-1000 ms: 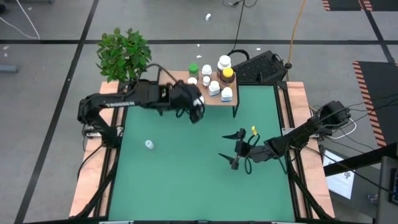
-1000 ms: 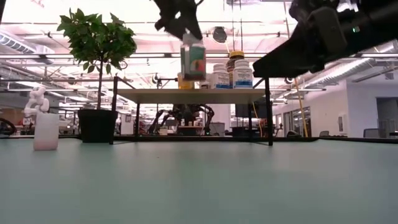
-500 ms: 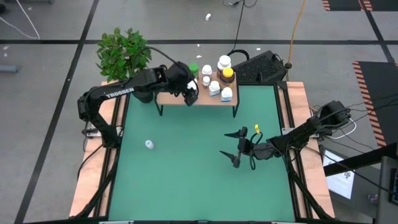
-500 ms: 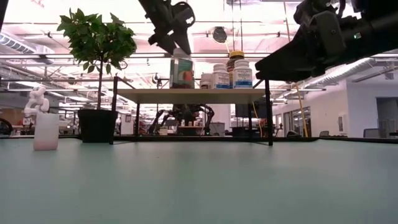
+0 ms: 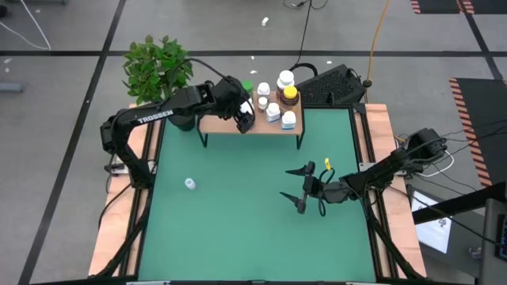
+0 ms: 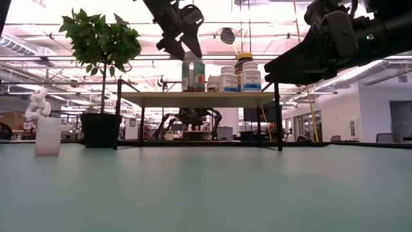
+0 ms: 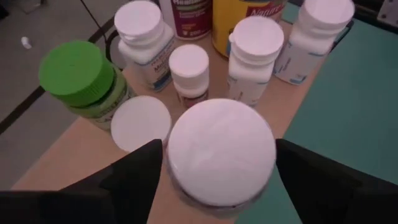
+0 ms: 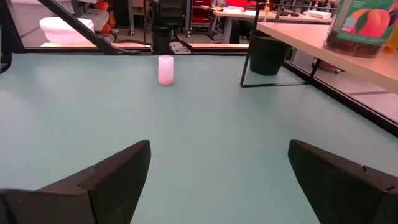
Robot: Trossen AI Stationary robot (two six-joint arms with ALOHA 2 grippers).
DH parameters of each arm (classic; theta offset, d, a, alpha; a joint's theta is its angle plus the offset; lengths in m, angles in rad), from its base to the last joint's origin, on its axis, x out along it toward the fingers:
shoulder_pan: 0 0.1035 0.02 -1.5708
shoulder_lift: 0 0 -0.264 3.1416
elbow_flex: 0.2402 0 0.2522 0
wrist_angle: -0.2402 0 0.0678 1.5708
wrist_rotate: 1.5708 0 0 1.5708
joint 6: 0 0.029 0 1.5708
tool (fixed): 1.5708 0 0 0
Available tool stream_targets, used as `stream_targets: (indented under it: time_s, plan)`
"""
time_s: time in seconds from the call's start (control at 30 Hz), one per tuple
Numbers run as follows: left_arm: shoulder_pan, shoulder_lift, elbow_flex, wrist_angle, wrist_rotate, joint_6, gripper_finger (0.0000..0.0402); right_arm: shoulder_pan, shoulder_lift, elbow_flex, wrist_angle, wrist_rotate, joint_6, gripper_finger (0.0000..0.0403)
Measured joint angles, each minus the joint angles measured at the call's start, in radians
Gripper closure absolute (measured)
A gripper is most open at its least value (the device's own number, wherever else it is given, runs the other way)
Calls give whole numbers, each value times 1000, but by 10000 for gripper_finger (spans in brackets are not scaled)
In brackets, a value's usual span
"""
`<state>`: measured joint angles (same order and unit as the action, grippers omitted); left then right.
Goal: Pick and place medicine bottles onto shelf by color
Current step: Put the green pill bottle on the shelf, then put the transparent pill bottle on the shelf
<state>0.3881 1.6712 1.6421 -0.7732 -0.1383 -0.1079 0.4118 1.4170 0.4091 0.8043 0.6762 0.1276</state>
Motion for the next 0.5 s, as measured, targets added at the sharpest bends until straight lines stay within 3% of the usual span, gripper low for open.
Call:
stream_targets:
  time_s: [0.33, 0.5]
  plan:
    - [-36, -87, 0, -49, -4, -37, 80, 2, 0, 0, 0, 0, 10, 26]
    - [-116, -180, 1, -155, -97, -73, 97, 2, 1, 0, -1, 0, 10, 26]
